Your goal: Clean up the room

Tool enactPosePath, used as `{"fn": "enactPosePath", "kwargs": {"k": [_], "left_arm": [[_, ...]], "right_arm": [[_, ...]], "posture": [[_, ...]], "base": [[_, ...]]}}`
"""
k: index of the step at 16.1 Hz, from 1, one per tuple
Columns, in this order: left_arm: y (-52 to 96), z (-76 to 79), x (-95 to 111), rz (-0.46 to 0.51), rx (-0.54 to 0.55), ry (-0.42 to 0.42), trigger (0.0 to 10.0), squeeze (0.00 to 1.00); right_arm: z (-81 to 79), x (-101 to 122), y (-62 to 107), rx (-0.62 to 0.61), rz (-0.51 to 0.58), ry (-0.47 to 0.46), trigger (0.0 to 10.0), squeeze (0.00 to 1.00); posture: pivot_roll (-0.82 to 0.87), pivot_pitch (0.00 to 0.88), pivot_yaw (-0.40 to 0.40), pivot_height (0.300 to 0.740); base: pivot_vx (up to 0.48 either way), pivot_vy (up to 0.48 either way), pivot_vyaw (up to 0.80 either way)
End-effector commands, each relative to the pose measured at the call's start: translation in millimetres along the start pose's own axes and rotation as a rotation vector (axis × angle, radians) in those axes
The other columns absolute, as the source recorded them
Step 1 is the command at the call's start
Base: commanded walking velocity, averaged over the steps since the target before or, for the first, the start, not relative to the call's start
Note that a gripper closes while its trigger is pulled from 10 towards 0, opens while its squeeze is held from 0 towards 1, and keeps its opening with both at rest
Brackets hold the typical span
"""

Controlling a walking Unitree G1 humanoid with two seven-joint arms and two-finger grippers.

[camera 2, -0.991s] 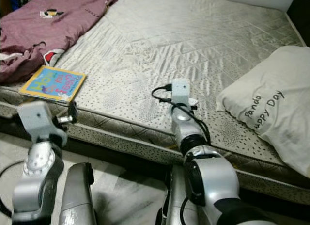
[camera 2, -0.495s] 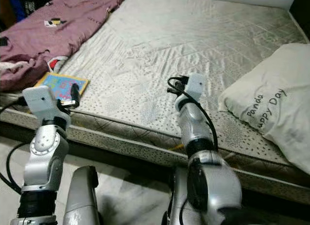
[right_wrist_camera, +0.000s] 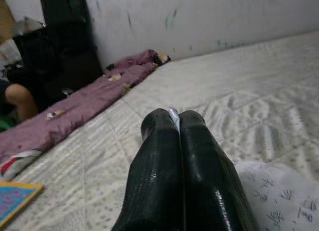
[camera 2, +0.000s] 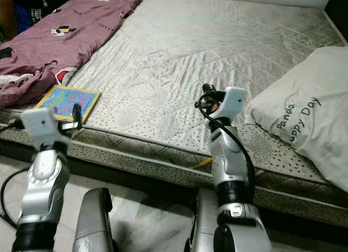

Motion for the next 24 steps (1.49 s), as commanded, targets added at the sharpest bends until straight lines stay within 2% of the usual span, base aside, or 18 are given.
{"fn": "enactPosePath", "kwargs": {"k": [1,5,8,11,16,21,24], "left_arm": [[1.8,-2.8,3,0.02,-0.009,-0.017,10.0,0.0],[-2.8,6.7,4,0.029,-0.031,-0.006,10.0,0.0],[-5.8,10.3,4,0.029,-0.05,-0.005,10.0,0.0],[-9.5,14.8,7,0.037,-0.062,-0.005,10.0,0.0],[-11.2,18.7,6,0.039,-0.066,0.004,10.0,0.0],[-11.9,21.2,5,0.038,-0.073,0.015,10.0,0.0],[-12.7,21.0,1,0.022,-0.061,-0.001,10.0,0.0]], "right_arm": [[-9.4,4,2.4,0.032,0.005,-0.017,10.0,0.0],[-14.6,1,10.5,0.035,-0.01,-0.025,10.0,0.0],[-12.6,3,14.0,0.022,-0.022,-0.036,10.0,0.0],[-8.2,2,15.5,0.003,-0.03,-0.037,10.0,0.0],[-6.0,0,15.4,-0.005,-0.04,-0.011,10.0,0.0],[1.9,-3,15.7,-0.041,-0.059,-0.015,10.0,0.0],[6.6,-10,18.7,-0.056,-0.091,0.03,10.0,0.0]], "posture": [[-0.02,0.0,0.022,0.561],[-0.04,0.0,0.036,0.601],[-0.05,0.0,0.052,0.631],[-0.06,0.0,0.054,0.681],[-0.06,0.0,0.044,0.685],[-0.06,0.0,0.043,0.74],[-0.06,0.0,0.043,0.74]], "base": [[0.0,0.0,0.0],[0.0,0.0,0.0],[0.0,0.0,0.0],[0.0,0.0,0.0],[0.0,0.0,0.0],[0.0,0.0,0.0],[0.0,0.0,0.0]]}}
Point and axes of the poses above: a point about 5 cm out from each wrist's last joint towards the gripper, its own y axis pointing back from the gripper into the wrist, its own x axis along the axis of the wrist's last joint, z = x × y, the point moved 6 cm from there along -y, pointing out of the wrist towards the gripper, and after that the axes turned 7 degrees about y, right-handed, at the moved point
